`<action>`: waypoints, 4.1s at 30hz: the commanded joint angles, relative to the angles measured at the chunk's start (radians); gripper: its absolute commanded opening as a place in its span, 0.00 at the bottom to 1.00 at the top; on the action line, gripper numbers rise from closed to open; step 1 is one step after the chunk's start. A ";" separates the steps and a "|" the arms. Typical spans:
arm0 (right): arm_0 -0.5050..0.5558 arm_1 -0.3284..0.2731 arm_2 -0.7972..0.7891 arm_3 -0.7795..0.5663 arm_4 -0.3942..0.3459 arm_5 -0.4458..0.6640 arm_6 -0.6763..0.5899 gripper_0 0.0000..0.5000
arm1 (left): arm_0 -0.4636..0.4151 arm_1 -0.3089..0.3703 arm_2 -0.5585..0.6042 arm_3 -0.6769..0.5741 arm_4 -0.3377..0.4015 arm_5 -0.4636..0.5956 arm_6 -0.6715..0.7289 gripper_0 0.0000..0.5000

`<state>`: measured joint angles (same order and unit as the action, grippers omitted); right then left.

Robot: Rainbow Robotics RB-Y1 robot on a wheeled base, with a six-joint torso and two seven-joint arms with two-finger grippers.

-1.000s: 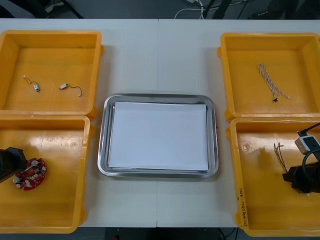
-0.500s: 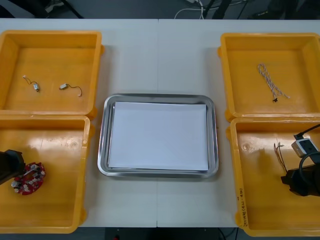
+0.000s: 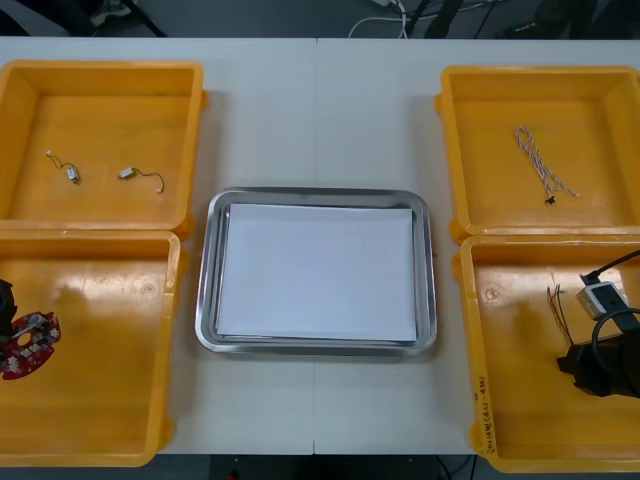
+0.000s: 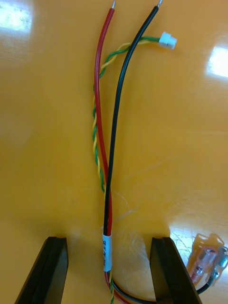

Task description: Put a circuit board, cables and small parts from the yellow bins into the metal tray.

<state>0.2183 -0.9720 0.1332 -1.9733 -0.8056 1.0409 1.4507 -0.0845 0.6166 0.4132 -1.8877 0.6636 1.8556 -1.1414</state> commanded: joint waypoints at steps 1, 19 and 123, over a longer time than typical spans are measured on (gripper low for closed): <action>-0.017 -0.034 0.031 0.008 0.005 -0.009 -0.009 1.00 | -0.066 0.072 0.026 -0.059 0.019 0.064 -0.021 0.00; -0.019 -0.034 0.049 0.010 0.045 -0.009 -0.015 0.00 | -0.259 0.138 -0.152 -0.093 0.067 0.064 -0.014 0.00; -0.698 -0.105 -0.191 -0.283 -0.523 0.818 0.048 0.00 | -0.324 -0.123 -0.942 -0.116 -0.234 -0.317 0.095 0.01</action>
<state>-0.3837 -1.0804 -0.1436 -2.2358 -1.3296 1.8740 1.4570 -0.4147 0.5179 -0.5158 -1.9944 0.4390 1.5519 -1.0558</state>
